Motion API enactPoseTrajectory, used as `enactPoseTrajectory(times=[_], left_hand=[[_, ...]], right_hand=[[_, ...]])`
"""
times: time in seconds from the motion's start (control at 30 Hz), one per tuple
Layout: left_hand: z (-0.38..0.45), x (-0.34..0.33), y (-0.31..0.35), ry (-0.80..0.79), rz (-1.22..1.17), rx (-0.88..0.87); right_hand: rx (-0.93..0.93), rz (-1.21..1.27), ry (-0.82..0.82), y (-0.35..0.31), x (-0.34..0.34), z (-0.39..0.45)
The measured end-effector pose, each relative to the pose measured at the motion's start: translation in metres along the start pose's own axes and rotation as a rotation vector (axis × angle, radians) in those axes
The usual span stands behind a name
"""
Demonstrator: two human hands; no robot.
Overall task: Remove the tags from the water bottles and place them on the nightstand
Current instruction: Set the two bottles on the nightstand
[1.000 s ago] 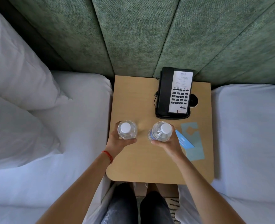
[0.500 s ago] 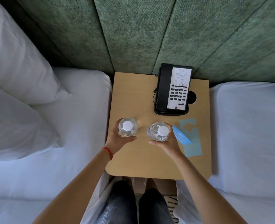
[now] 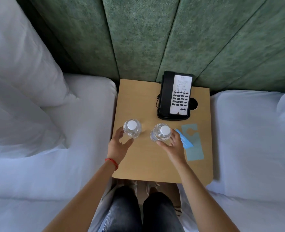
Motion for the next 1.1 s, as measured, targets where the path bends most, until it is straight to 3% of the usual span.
enactPoseTrajectory(times=[0.2, 0.43, 0.9, 1.1], left_hand=[[-0.030, 0.013, 0.006, 0.013, 0.135, -0.125], [-0.070, 0.027, -0.005, 0.058, 0.318, -0.202], [-0.165, 0.005, -0.009, 0.369, 0.536, -0.147], [-0.224, 0.004, -0.013, 0.542, 0.563, -0.101]], right_hand=[[-0.022, -0.064, 0.101, -0.011, 0.003, -0.026], [-0.021, -0.378, -0.074, 0.003, 0.001, -0.056], [0.743, -0.868, -0.590, -0.043, 0.025, -0.062], [1.013, -0.952, -0.783, -0.055, 0.024, -0.084]])
Point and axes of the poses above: each hand's wrist, its own z-axis towards the middle knuckle, its own x-axis out of the back of the hand, y = z × x, the point moved 2 cm from there along z, towards the middle knuckle, and after that the axes turned 7 degrees about y, right-handed, at the moved point
